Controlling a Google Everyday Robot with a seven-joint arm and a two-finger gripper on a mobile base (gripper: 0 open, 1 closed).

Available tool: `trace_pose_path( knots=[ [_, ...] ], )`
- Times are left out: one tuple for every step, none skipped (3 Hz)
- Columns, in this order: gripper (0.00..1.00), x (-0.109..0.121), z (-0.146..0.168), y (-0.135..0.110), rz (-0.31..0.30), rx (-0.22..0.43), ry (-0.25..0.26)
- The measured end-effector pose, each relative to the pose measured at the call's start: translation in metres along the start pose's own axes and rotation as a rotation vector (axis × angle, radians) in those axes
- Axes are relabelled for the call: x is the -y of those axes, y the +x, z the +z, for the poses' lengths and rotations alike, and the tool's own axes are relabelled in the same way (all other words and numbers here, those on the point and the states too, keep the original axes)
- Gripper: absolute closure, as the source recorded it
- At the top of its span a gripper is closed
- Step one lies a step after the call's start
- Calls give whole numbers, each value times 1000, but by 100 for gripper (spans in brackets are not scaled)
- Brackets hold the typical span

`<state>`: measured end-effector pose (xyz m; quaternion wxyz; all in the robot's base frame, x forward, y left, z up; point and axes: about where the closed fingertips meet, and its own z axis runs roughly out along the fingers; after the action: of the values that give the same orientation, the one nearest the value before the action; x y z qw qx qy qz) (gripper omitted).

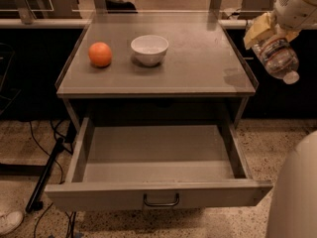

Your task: Place water bottle into top drawer

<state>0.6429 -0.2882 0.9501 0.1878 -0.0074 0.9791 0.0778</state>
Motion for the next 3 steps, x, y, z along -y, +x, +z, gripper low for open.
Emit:
trace_pose_path(
  knots=[
    [100,-25,-1,9,-70,-8,-66],
    [100,-55,-2,25,-138,-28,-132],
    [100,-81,2,48,-186,-60,-188]
  ],
)
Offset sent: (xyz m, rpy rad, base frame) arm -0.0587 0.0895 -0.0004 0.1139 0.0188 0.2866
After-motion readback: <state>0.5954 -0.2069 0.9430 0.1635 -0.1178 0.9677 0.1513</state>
